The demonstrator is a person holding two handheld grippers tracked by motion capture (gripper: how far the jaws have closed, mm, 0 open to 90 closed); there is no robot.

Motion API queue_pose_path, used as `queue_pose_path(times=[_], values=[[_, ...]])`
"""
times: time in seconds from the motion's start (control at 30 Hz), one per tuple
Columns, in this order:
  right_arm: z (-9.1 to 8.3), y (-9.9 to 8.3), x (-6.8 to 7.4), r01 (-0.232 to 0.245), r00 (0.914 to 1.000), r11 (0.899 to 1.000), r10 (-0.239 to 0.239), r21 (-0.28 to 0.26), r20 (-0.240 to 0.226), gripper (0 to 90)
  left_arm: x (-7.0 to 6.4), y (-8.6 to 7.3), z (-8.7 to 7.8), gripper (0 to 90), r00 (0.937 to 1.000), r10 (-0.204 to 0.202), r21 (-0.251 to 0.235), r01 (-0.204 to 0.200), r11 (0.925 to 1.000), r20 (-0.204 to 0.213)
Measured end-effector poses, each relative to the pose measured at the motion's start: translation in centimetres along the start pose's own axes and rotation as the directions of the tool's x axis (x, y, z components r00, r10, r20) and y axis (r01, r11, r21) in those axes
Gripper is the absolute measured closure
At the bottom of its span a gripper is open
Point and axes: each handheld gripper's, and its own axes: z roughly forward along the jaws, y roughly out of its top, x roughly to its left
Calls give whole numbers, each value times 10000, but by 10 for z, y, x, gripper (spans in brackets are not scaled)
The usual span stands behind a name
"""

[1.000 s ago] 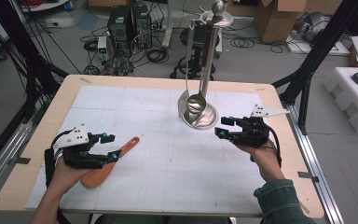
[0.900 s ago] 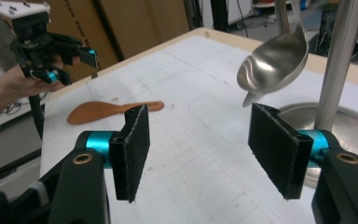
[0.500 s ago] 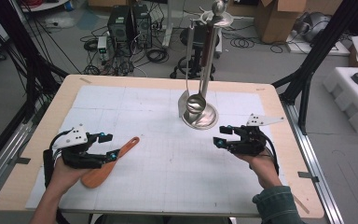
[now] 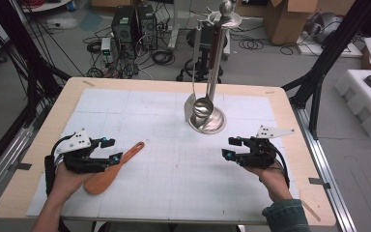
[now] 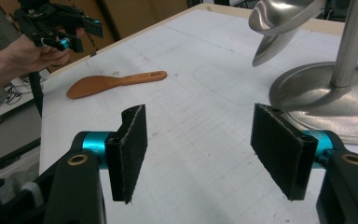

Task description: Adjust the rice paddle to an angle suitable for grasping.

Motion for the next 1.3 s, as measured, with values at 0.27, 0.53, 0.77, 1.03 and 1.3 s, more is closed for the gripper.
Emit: queue_pose_path(times=[0.27,0.53,0.77,1.03,1.3], values=[[-4,-5,4,182,9998,9998,-182,-17,124,348,10,-11,12,691,9992,41,833,-7,9965,-398],[-12,-16,3,65,9996,10000,-63,-74,277,342,19,-25,23,853,9972,-139,1429,242,9894,-730],[-15,-23,2,221,9988,9998,-221,12,442,339,21,-30,35,869,9962,-31,1975,204,9801,-875],[-15,-25,4,308,9979,9993,-319,203,559,332,23,-36,46,874,9952,-119,2583,368,9654,-970],[-14,-26,5,398,9975,9984,-420,393,565,332,24,-35,50,874,9957,-18,2926,290,9558,-929]])
